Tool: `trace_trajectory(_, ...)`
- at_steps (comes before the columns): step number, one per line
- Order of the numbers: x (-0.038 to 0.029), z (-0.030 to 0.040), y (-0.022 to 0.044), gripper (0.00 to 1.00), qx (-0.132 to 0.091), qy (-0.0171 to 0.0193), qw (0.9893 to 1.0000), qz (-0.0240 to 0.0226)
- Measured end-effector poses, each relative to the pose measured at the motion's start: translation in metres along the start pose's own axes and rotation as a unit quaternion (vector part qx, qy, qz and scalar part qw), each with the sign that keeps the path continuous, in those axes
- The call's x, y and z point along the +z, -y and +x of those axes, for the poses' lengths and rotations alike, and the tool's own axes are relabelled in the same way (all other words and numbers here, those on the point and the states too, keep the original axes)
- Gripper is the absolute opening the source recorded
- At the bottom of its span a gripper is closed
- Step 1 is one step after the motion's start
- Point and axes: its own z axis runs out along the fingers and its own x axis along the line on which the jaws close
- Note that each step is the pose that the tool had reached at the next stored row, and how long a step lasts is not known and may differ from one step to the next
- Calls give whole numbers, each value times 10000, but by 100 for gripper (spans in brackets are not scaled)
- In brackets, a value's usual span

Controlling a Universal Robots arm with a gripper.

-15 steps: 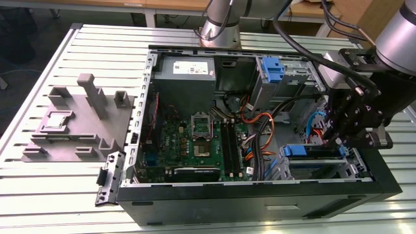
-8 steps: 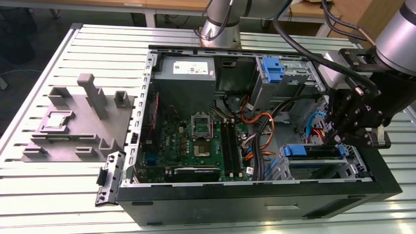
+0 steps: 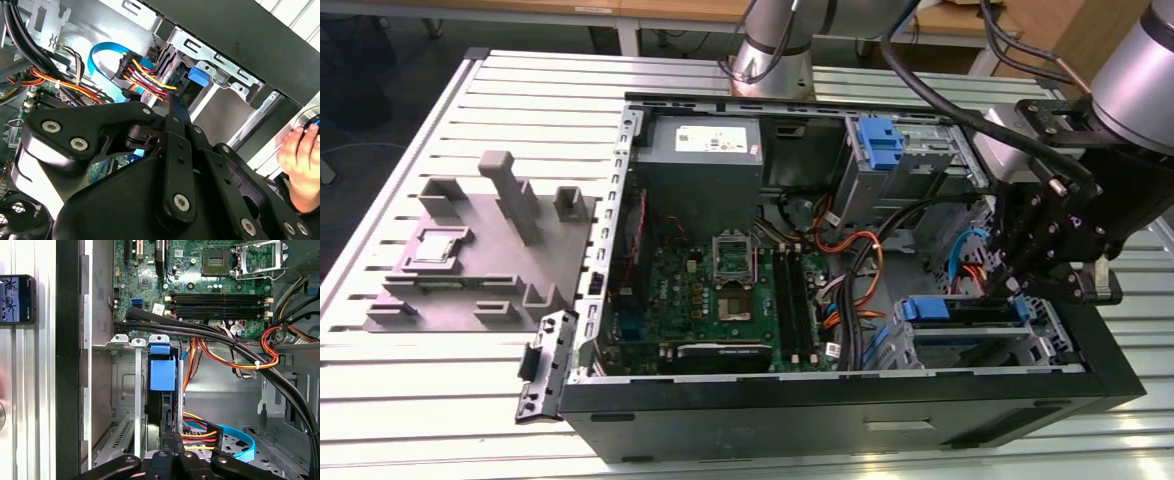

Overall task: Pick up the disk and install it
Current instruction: 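Insert the second disk wire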

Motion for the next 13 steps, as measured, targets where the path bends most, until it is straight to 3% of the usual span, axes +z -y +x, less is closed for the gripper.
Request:
trace_trajectory(7, 0, 1, -10, 10, 0, 1, 10000, -1)
trace_trajectory(11, -1, 5, -100, 10, 0, 1, 10000, -1)
trace_trajectory(13, -2, 6, -111, 10, 0, 1, 10000, -1)
